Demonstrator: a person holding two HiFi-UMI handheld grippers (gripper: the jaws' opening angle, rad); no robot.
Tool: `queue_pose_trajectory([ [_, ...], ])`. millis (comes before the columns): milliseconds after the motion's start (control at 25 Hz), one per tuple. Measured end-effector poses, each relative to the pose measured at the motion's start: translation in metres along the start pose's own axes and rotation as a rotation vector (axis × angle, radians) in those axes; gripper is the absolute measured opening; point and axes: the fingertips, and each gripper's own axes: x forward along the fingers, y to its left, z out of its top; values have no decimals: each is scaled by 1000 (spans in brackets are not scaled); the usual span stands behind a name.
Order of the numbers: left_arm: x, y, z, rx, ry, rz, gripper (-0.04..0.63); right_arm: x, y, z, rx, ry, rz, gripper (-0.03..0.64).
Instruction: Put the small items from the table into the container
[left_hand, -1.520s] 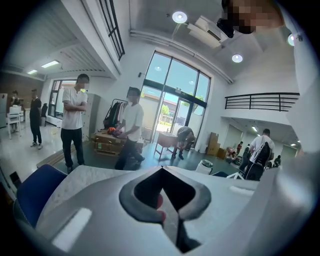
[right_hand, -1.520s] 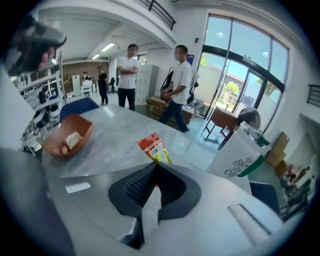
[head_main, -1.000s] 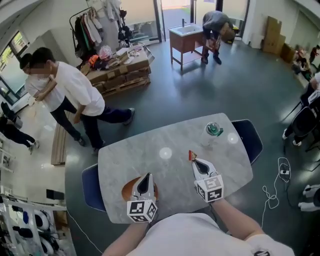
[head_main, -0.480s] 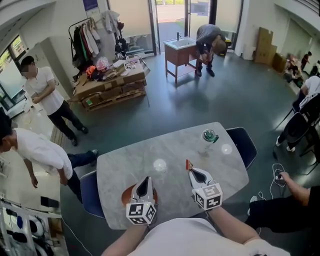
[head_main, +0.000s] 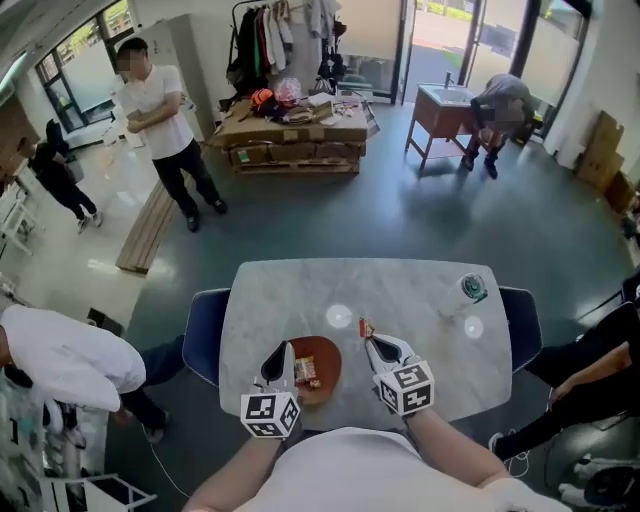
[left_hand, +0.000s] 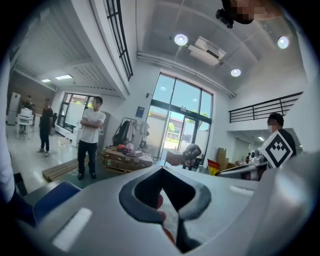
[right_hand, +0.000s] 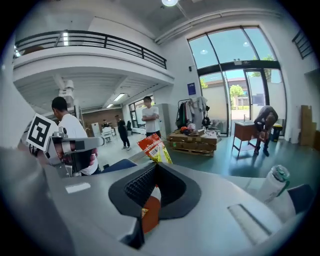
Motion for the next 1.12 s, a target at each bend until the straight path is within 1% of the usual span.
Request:
queue_pose_trajectory([
  [120,-34,37,-4,-32,-10,128,4,22,36,-4,-51,54,112,29],
  [200,-53,59,-7,-48,-9,190,5,35,55,-7,-69,79,157,29],
  [360,-87,99,-15,-68,3,266,5,62,90,-19,-90,133,203,29],
  [480,-110,114,-23,-90,11,319,5,76,107,-40,-120,207,238,29],
  [600,-122,122,-35,-117,21,344,4,91,114,-75,-145,304,257,29],
  [720,-127,131,-51,-131,45,347,5,111,115,-119,-160,400,259,29],
  [840,-136,141,-66,-138,75,349,5,129,118,-164,-177,495,252,29],
  [960,-145,148,-81,-155,99,367,5,144,116,-208,-200,592,241,29],
  [1120,-154,161,-101,-185,124,402,5,164,110,-250,-241,688,224,29],
])
